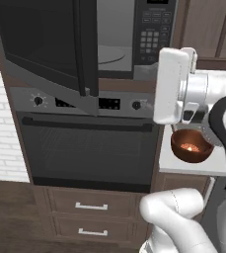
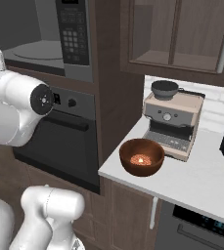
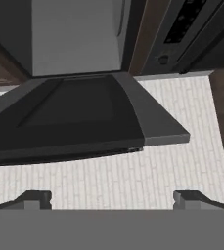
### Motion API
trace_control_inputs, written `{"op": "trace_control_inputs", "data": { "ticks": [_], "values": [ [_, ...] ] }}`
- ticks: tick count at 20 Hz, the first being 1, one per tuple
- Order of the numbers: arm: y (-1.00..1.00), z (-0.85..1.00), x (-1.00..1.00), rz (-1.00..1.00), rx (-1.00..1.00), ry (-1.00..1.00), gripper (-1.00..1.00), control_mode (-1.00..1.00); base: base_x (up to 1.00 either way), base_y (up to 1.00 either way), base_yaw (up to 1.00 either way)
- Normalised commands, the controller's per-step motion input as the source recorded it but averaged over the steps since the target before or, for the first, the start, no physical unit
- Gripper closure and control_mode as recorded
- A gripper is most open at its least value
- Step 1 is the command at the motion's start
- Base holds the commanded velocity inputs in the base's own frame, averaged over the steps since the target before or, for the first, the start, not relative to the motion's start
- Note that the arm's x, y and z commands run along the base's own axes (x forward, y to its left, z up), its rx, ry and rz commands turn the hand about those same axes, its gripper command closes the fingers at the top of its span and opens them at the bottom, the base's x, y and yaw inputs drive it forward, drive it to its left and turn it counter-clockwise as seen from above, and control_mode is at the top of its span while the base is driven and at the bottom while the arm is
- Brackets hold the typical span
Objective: Open the microwave, place the bowl with waffle inside the microwave, then close the microwave door and turn it on.
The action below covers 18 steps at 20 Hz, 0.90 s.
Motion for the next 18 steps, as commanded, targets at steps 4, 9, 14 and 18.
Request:
{"op": "trace_control_inputs", "data": {
  "ticks": [4, 9, 14, 18],
  "values": [
    [0.24, -0.03, 0.63, 0.11, 0.0, 0.0, -1.0, -1.0, 0.0, 0.0, 0.0],
    [0.29, -0.1, 0.61, 0.08, -0.01, 0.0, -1.0, -1.0, 0.0, 0.0, 0.0],
    [0.37, -0.09, 0.52, 0.06, -0.02, 0.0, -1.0, -1.0, 0.0, 0.0, 0.0],
    [0.38, -0.04, 0.45, 0.07, 0.0, 0.0, -1.0, -1.0, 0.0, 0.0, 0.0]
  ]
}}
